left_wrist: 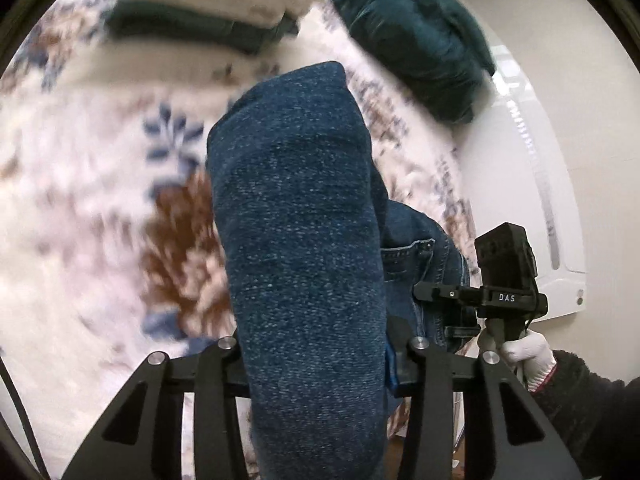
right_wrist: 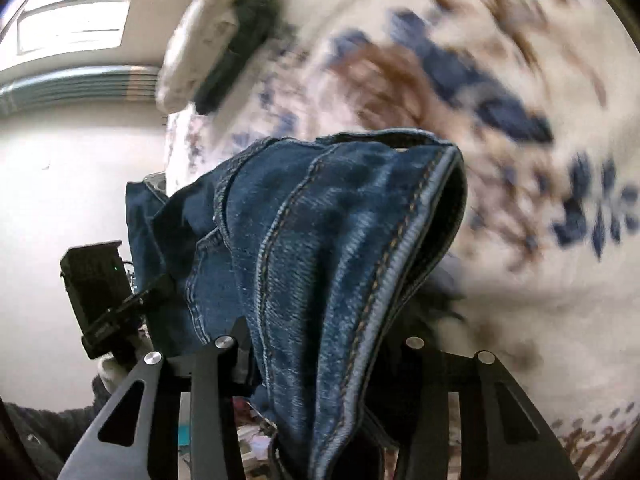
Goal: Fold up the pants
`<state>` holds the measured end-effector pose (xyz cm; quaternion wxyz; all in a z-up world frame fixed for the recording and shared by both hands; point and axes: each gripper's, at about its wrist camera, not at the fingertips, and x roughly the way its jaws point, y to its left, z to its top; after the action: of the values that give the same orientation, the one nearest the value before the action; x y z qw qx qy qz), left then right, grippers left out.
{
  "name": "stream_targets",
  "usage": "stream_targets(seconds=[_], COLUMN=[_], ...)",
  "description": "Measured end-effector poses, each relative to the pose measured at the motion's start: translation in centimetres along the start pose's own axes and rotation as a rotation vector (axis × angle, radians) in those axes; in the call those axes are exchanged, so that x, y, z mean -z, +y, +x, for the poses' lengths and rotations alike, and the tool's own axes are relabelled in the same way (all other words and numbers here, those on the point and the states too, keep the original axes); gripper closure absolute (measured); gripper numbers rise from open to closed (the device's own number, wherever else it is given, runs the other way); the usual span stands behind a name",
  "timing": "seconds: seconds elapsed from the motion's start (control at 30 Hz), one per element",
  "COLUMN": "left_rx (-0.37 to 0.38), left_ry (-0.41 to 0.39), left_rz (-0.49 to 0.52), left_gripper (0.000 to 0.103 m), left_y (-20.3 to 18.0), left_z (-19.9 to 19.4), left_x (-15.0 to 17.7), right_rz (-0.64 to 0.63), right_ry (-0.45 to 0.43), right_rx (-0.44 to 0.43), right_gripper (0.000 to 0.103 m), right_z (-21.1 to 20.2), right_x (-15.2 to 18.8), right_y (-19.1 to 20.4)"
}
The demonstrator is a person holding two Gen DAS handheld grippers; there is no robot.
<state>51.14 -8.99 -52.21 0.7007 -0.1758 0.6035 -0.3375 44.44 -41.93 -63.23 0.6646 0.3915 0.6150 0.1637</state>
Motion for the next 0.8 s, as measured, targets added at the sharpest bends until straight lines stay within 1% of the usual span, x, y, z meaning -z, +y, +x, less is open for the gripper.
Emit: stream_targets(seconds=[0.07, 0.1, 0.23, 0.33, 0.4, 0.43, 0.47, 0.5, 0.53, 0.57, 0.63, 0.7, 0.73, 0.8], left_rx=[0.016, 0.017, 0.014, 0.006, 0.001, -0.002, -0.008, -0.007, -0.009, -0.033, -0.05, -0.072, -0.085, -0.157], left_ry=[-0.024, -0.034, -0.092, -0.141, -0.169, -0.181, -0.192, -0.195, -0.197, -0.201, -0.198, -0.185, -0.174, -0.13], left_rz=[-0.005, -0.006, 0.012, 0.062, 0.093, 0.102, 0.105, 0.105, 0.101, 0.088, 0.077, 0.042, 0.028, -0.013], left_gripper=[0.063, 0.063, 0.063, 0.063, 0.063, 0.063, 0.063, 0.063, 0.063, 0.063, 0.063, 0.062, 0.061, 0.058], left_y=[0.1, 0.2, 0.2, -0.3, -0.4, -0.1, 0.5, 1.5, 2.0, 3.3, 5.3, 8.5, 9.8, 13.6], left_z=[-2.3, -3.2, -7.6, -10.7, -12.2, -12.8, -13.3, -14.1, -13.8, -13.7, -12.9, -11.2, -10.0, -7.1], left_x=[-2.4, -3.4, -9.5, -15.5, -20.4, -22.4, -25.3, -26.6, -28.8, -31.3, -33.8, -36.3, -37.4, -38.8], right_rz=[-0.004, -0.016, -0.072, -0.125, -0.156, -0.164, -0.18, -0.186, -0.193, -0.201, -0.232, -0.234, -0.234, -0.23], right_ry=[-0.022, -0.038, -0.08, -0.126, -0.159, -0.168, -0.181, -0.186, -0.187, -0.184, -0.17, -0.137, -0.119, -0.094], right_rx=[-0.022, -0.019, -0.02, -0.041, -0.062, -0.072, -0.086, -0.093, -0.102, -0.103, -0.088, -0.061, -0.047, 0.017], right_gripper=[0.058, 0.058, 0.059, 0.059, 0.059, 0.059, 0.059, 0.059, 0.059, 0.059, 0.059, 0.059, 0.059, 0.059], right_z=[-1.0, -1.6, -3.1, -4.2, -4.6, -4.6, -4.5, -3.7, -3.2, -2.7, -0.8, 2.3, 3.8, 6.7], right_x=[-1.0, -1.9, -6.5, -11.1, -15.4, -17.1, -19.6, -21.8, -24.5, -26.3, -30.6, -35.3, -37.0, -40.4], right_y=[2.6, 4.3, 10.5, 15.3, 18.4, 19.5, 20.9, 22.2, 23.2, 23.9, 25.3, 25.9, 25.8, 25.3])
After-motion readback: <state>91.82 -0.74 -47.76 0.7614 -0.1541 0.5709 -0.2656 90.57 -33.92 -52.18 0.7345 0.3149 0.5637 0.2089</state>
